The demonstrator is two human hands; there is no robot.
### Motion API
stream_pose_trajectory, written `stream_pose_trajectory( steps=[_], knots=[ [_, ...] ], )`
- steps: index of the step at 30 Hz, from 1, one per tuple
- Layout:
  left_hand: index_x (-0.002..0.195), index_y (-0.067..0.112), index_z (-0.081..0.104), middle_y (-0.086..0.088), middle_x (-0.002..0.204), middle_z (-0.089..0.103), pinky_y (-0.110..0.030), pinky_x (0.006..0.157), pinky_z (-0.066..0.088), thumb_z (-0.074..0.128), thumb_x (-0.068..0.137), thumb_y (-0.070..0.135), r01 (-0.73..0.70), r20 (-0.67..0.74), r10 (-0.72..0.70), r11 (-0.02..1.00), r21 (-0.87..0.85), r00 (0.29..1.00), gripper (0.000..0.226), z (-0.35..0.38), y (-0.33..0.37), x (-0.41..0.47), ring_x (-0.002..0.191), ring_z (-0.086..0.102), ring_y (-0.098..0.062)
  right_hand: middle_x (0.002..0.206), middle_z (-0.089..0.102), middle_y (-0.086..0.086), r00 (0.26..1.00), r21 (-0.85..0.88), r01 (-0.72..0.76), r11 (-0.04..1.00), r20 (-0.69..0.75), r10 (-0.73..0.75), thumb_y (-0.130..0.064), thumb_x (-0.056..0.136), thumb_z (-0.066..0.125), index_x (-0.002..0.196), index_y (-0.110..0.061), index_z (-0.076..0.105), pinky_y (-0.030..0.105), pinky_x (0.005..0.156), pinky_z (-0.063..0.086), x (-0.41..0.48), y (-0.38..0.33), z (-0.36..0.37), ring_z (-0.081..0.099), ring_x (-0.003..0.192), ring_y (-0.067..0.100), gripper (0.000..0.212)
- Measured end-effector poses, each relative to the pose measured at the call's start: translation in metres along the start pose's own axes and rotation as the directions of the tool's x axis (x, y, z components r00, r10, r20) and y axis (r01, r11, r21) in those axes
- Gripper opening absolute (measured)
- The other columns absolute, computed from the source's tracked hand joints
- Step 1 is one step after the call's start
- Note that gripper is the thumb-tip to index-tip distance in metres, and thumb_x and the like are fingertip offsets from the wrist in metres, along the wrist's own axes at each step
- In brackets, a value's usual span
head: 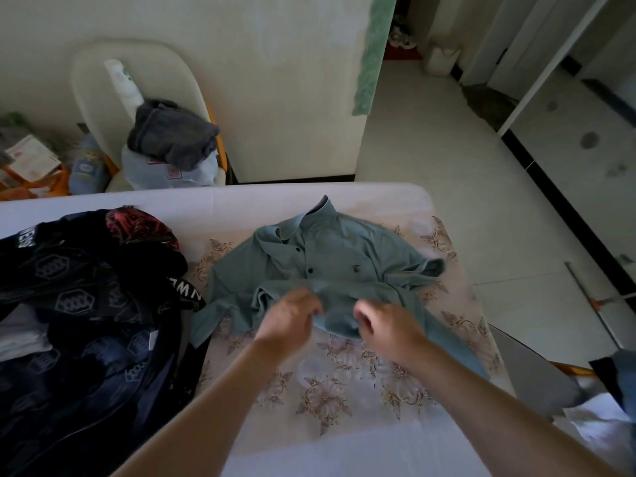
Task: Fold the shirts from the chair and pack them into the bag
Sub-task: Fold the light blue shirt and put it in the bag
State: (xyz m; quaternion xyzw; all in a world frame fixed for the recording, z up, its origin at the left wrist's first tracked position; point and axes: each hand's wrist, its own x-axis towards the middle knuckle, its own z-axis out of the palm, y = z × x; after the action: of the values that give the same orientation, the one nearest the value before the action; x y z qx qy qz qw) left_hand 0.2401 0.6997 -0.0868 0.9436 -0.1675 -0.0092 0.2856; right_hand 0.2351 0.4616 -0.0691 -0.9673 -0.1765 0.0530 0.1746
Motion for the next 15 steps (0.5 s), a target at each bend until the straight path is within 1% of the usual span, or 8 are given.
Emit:
stream_pose_trajectory(
  steps=[1,3,4,6,8,11,13,15],
  knots=[
    [0.101,0.023,0.066,0.010,0.108,0.055,-0.033,0.093,0.053,0.055,0.090,0.004,-0.064,0.079,0.062,0.998,0.018,0.995,0.024,0.012,0.004,-0.006,0.103,0.054,-0.011,0.083,0.062,-0.005,0.994,-0.020,0.004,1.000,0.112,-0.002,-0.024,0.090,0.055,0.096,-0.020,0.059,0.032,0.058,0.054,-0.007,-0.001,0.009,0.061,0.065,0.015,0.008],
    [0.124,0.031,0.059,0.005,0.130,0.047,-0.039,0.110,0.040,0.062,0.087,0.017,-0.156,0.168,0.129,0.974,0.163,0.977,0.040,0.032,0.007,-0.011,0.126,0.041,-0.018,0.103,0.060,-0.004,0.982,-0.168,-0.011,0.986,0.185,0.042,-0.041,0.089,0.052,0.111,-0.022,0.058,0.034,0.083,0.054,-0.019,0.007,0.027,0.061,0.092,0.015,0.030],
    [0.133,0.034,0.051,0.003,0.138,0.040,-0.042,0.112,0.035,0.064,0.086,0.022,-0.151,0.202,0.107,0.964,0.217,0.974,0.050,0.037,0.008,-0.010,0.132,0.034,-0.021,0.109,0.057,-0.003,0.985,-0.249,-0.037,0.968,0.153,0.077,-0.047,0.088,0.055,0.117,-0.022,0.058,0.037,0.093,0.051,-0.024,0.014,0.033,0.058,0.100,0.017,0.038],
    [0.144,0.036,0.039,0.002,0.143,0.035,-0.043,0.114,0.032,0.062,0.090,0.025,-0.094,0.236,0.028,0.957,0.275,0.971,0.059,0.041,0.009,-0.004,0.136,0.030,-0.023,0.111,0.056,-0.001,0.989,-0.344,-0.109,0.933,0.053,0.135,-0.048,0.087,0.062,0.121,-0.023,0.061,0.044,0.099,0.048,-0.028,0.024,0.037,0.056,0.104,0.020,0.042],
    [0.144,0.035,0.041,0.000,0.140,0.039,-0.043,0.111,0.035,0.062,0.091,0.026,-0.080,0.209,0.015,0.949,0.305,0.978,0.057,0.041,0.007,0.005,0.132,0.035,-0.025,0.105,0.059,-0.001,0.983,-0.363,-0.173,0.915,-0.010,0.182,-0.034,0.087,0.068,0.115,-0.026,0.070,0.045,0.097,0.047,-0.026,0.031,0.037,0.057,0.101,0.022,0.030],
    [0.141,0.034,0.047,0.001,0.134,0.044,-0.039,0.107,0.038,0.066,0.088,0.030,-0.116,0.156,0.065,0.931,0.346,0.986,0.057,0.038,0.010,0.014,0.125,0.042,-0.023,0.090,0.062,-0.005,0.980,-0.304,-0.199,0.932,-0.068,0.187,-0.023,0.084,0.074,0.093,-0.027,0.079,0.043,0.089,0.050,-0.015,0.037,0.033,0.058,0.091,0.022,0.011],
    [0.141,0.033,0.045,0.002,0.137,0.041,-0.038,0.108,0.035,0.069,0.086,0.036,-0.160,0.176,0.106,0.932,0.325,0.979,0.061,0.037,0.015,0.018,0.126,0.039,-0.022,0.081,0.062,-0.005,0.973,-0.159,-0.213,0.964,-0.122,0.195,-0.022,0.089,0.068,0.084,-0.021,0.075,0.041,0.082,0.051,-0.007,0.034,0.026,0.057,0.082,0.020,0.008],
    [0.138,0.031,0.049,0.002,0.138,0.043,-0.040,0.108,0.035,0.073,0.082,0.037,-0.187,0.183,0.143,0.949,0.254,0.973,0.062,0.035,0.022,0.022,0.126,0.039,-0.021,0.072,0.059,-0.002,0.948,0.102,-0.269,0.958,-0.148,0.282,-0.020,0.097,0.056,0.081,-0.015,0.064,0.038,0.068,0.050,-0.002,0.028,0.016,0.055,0.069,0.019,0.019]
  ],
)
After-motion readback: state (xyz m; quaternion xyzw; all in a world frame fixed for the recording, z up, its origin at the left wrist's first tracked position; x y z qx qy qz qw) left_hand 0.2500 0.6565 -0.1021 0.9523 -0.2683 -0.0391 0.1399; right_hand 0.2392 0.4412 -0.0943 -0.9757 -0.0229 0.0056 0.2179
